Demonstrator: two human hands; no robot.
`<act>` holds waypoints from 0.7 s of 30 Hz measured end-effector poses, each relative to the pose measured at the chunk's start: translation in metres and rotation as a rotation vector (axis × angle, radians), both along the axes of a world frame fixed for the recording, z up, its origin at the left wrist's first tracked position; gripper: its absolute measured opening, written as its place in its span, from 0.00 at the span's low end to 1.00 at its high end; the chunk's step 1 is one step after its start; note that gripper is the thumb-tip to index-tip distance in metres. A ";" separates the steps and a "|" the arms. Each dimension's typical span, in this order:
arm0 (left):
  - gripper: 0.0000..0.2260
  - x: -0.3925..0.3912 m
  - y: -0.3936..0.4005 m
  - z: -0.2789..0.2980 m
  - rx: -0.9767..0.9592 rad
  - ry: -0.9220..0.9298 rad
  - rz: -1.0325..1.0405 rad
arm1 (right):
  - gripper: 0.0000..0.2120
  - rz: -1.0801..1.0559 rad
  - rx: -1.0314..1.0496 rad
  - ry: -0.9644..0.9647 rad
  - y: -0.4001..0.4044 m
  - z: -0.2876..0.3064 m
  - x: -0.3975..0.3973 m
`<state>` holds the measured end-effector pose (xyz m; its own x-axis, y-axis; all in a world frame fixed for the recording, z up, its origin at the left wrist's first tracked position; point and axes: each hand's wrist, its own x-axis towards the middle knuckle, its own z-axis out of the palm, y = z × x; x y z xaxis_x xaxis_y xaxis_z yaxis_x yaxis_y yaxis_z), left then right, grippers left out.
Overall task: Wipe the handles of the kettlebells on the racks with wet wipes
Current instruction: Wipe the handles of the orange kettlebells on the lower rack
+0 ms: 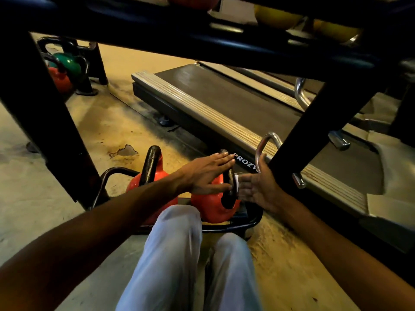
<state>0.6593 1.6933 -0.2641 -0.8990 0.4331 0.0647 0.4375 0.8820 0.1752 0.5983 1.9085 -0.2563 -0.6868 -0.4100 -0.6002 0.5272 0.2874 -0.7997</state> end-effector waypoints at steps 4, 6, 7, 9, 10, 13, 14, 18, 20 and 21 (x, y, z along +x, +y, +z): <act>0.39 -0.017 -0.012 0.004 0.024 -0.017 -0.022 | 0.56 -0.046 -0.092 0.005 0.000 0.002 0.002; 0.41 -0.021 -0.014 -0.001 0.055 -0.015 -0.034 | 0.52 -0.050 -0.139 0.034 -0.014 0.000 0.006; 0.43 -0.021 -0.015 -0.005 0.067 -0.012 -0.044 | 0.51 -0.053 -0.140 0.053 -0.020 -0.002 0.007; 0.48 -0.021 -0.018 -0.014 0.077 -0.002 -0.070 | 0.52 -0.052 -0.111 0.079 -0.021 -0.004 0.010; 0.51 -0.021 -0.020 -0.017 0.079 0.002 -0.082 | 0.52 -0.059 -0.093 0.087 -0.017 -0.005 0.012; 0.55 -0.023 -0.021 -0.017 0.066 -0.009 -0.081 | 0.52 -0.086 -0.087 0.041 0.001 -0.002 0.008; 0.55 -0.023 -0.021 -0.015 0.063 -0.014 -0.081 | 0.53 -0.085 -0.093 0.027 0.001 0.002 0.007; 0.56 -0.020 -0.019 -0.009 0.066 -0.028 -0.073 | 0.61 0.009 -0.156 0.062 -0.017 0.000 0.010; 0.57 -0.021 -0.018 -0.008 0.057 -0.038 -0.056 | 0.61 0.007 -0.146 0.114 -0.020 -0.005 0.020; 0.58 -0.022 -0.017 -0.009 0.054 -0.044 -0.049 | 0.59 0.002 -0.120 0.138 -0.018 -0.009 0.024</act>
